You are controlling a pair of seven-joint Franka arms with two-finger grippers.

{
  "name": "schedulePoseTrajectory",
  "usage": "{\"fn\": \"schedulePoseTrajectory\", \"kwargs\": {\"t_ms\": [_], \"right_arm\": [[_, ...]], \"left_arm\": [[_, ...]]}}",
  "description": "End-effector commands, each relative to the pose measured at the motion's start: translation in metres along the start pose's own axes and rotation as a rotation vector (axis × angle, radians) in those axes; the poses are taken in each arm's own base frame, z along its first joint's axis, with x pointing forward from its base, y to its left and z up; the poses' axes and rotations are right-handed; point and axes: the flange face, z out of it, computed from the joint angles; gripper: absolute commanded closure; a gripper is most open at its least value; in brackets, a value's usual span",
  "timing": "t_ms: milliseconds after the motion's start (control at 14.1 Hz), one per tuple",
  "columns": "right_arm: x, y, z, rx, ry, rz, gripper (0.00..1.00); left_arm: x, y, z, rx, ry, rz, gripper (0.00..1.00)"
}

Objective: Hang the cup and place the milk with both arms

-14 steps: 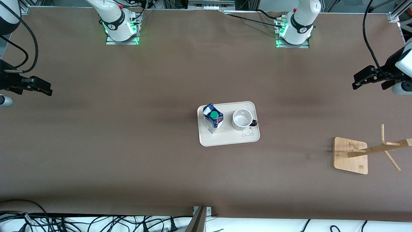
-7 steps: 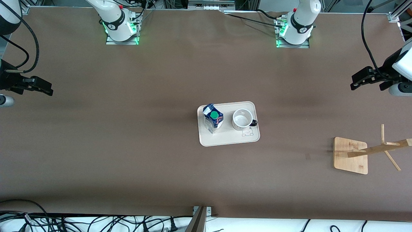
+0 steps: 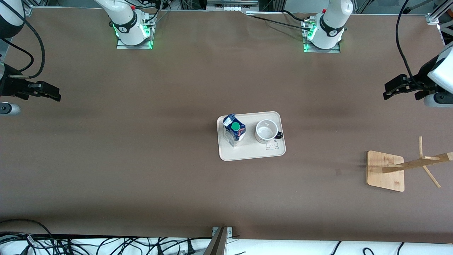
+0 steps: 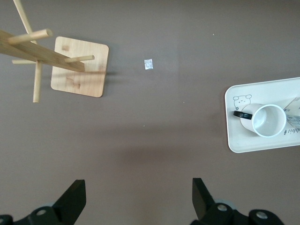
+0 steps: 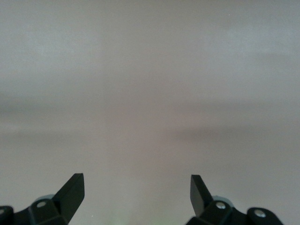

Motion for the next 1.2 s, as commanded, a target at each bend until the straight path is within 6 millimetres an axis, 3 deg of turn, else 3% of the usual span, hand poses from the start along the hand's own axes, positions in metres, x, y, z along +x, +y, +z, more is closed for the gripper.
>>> {"fn": "schedulePoseTrajectory", "kwargs": {"t_ms": [0,142,283,496,709,850,1134], "right_arm": [[0.002,-0.009,-0.001,0.048,-0.007,-0.002,0.0],[0.014,-0.021,0.009,0.136,0.005,0.001,0.0],[0.026,-0.033,0.025,0.169,0.002,0.0,0.0],[0.04,-0.077,0.041,0.178,0.022,-0.039,0.0],[0.048,-0.127,0.053,0.204,0.037,0.05,0.0],[0.048,-0.158,0.058,0.203,0.043,0.058,0.0],[0.05,-0.196,0.073,0.202,0.043,0.11,0.0]], "left_arm": [[0.01,0.012,0.035,-0.095,-0.071,-0.039,0.0],[0.018,0.029,0.059,-0.1,-0.119,-0.123,0.0],[0.026,0.051,0.096,-0.111,-0.189,-0.197,0.0],[0.036,0.1,0.151,-0.117,-0.235,-0.277,0.0],[0.042,0.143,0.208,-0.156,-0.252,-0.373,0.0],[0.042,0.174,0.233,-0.163,-0.281,-0.444,0.0],[0.039,0.228,0.288,-0.159,-0.291,-0.499,0.0]]}}
